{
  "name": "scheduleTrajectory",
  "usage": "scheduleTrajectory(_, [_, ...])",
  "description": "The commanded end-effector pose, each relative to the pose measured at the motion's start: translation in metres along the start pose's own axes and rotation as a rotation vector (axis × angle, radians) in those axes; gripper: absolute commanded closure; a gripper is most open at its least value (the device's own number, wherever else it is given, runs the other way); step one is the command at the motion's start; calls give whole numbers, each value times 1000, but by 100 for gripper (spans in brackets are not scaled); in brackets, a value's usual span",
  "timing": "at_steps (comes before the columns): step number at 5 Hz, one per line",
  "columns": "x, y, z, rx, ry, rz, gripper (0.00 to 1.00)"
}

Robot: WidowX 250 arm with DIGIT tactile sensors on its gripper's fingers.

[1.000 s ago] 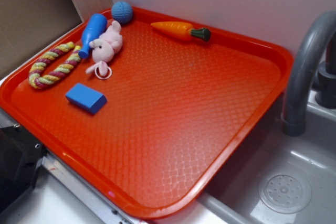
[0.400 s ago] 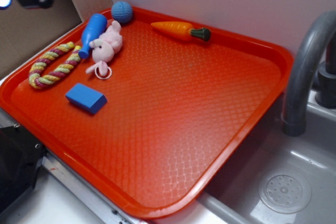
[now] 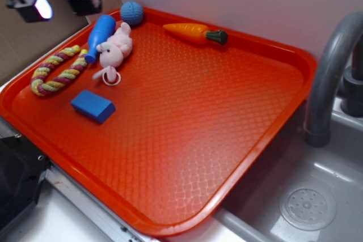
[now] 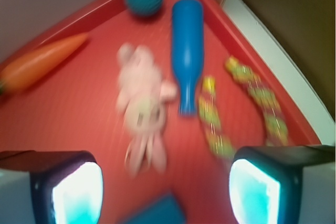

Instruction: Grab the blue bottle.

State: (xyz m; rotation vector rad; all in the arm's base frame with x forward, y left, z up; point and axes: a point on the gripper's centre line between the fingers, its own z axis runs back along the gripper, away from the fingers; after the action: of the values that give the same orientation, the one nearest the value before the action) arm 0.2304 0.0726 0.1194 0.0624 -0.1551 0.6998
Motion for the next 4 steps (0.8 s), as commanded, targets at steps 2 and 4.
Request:
scheduleTrajectory(2, [73,21,-37,94,-127,136,0])
scheduleTrajectory(4, [82,42,-73,152,-77,171,0])
